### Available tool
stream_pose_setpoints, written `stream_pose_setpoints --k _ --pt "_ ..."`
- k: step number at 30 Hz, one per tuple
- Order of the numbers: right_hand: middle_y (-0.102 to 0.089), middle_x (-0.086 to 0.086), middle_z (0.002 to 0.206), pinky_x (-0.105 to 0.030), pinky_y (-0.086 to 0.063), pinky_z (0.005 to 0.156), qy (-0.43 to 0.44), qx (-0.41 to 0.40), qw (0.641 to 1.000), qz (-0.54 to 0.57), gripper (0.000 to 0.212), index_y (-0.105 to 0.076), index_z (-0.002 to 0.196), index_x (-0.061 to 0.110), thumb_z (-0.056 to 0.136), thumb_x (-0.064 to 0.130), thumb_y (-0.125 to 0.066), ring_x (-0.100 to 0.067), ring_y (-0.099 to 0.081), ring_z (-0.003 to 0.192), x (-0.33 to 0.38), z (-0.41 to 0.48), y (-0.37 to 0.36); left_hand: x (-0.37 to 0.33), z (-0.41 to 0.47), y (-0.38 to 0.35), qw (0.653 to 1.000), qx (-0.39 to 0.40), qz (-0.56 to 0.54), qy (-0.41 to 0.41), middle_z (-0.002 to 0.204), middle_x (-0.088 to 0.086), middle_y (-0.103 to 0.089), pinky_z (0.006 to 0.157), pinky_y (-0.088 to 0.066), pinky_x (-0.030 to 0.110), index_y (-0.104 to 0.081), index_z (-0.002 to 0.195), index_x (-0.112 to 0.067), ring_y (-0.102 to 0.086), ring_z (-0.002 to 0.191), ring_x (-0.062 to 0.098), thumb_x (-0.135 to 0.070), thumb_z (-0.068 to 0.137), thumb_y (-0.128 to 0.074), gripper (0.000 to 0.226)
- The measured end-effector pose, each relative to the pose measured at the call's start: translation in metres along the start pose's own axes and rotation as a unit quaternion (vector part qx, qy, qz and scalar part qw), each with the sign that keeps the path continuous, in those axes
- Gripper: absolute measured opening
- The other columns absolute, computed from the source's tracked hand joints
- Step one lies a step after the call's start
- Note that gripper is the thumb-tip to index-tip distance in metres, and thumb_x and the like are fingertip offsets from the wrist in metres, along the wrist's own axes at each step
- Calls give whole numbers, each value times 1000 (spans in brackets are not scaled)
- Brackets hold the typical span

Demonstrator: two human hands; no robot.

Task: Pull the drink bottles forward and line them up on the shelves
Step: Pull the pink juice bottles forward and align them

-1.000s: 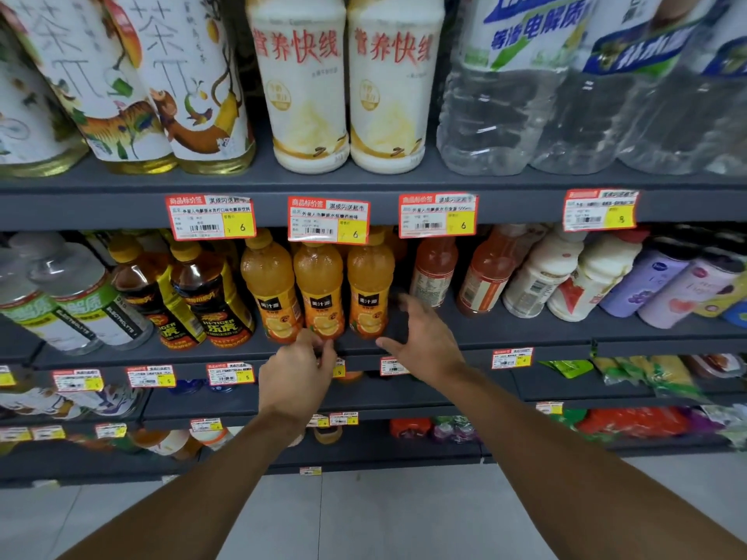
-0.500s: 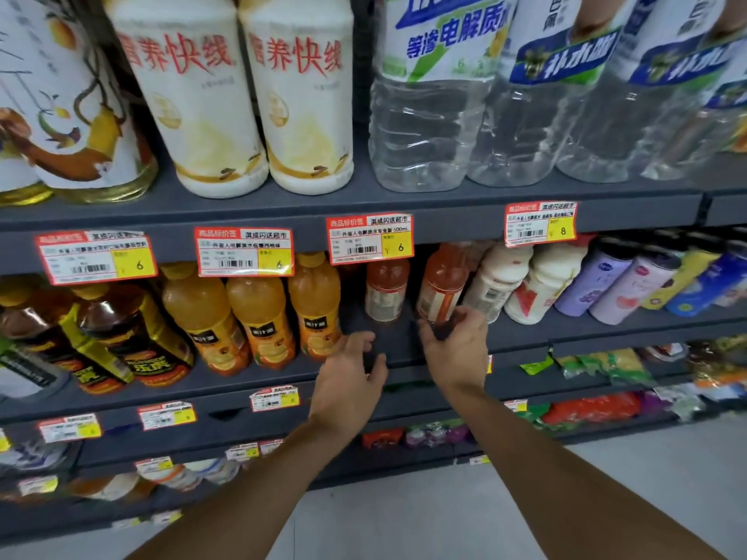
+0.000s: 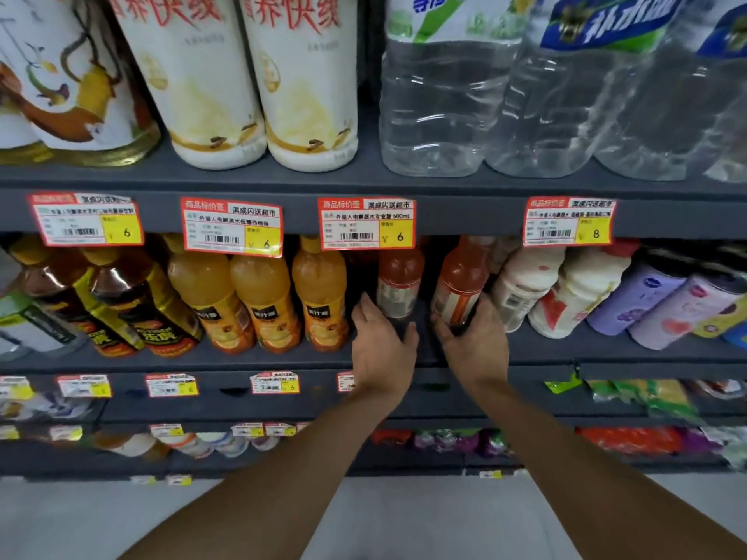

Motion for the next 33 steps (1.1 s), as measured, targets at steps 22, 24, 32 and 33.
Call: stream_pose_setpoints --k 22,24,32,33 --pt "-62 -10 123 -43 -51 96 76 77 993 48 56 -50 132 7 89 30 -76 -26 -59 115 -7 11 -9 2 19 -12 996 -69 -36 31 130 11 -58 92 -52 45 -46 133 -10 -59 117 31 -31 89 -75 57" --pt "-61 -8 125 -38 -49 99 91 99 989 56 56 -51 134 9 89 28 -77 -23 -58 116 -5 10 -8 4 18 -11 997 -63 -32 20 128 10 -60 93 -52 43 -48 131 -11 -60 117 29 -32 88 -76 56" --pt "-66 4 118 -45 -57 89 114 244 962 49 52 -46 134 23 91 26 -75 -14 -65 91 -1 10 -7 14 1 -1 999 -9 -42 -18 125 -1 -65 97 -51 35 -49 136 -17 -61 117 19 -28 87 -78 59" --pt "-67 3 119 -46 -57 90 106 257 959 53 54 -45 136 24 90 26 -75 -15 -67 92 -1 10 -8 16 0 0 999 -1 -40 -20 124 -2 -65 97 -52 35 -49 136 -17 -61 116 19 -27 87 -77 57"
Point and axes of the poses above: each hand's wrist, its own z-axis towards the middle knuckle, its own y-axis out of the back of the hand, x = y × z, the point moved 8 cm from there along z, towards the middle knuckle
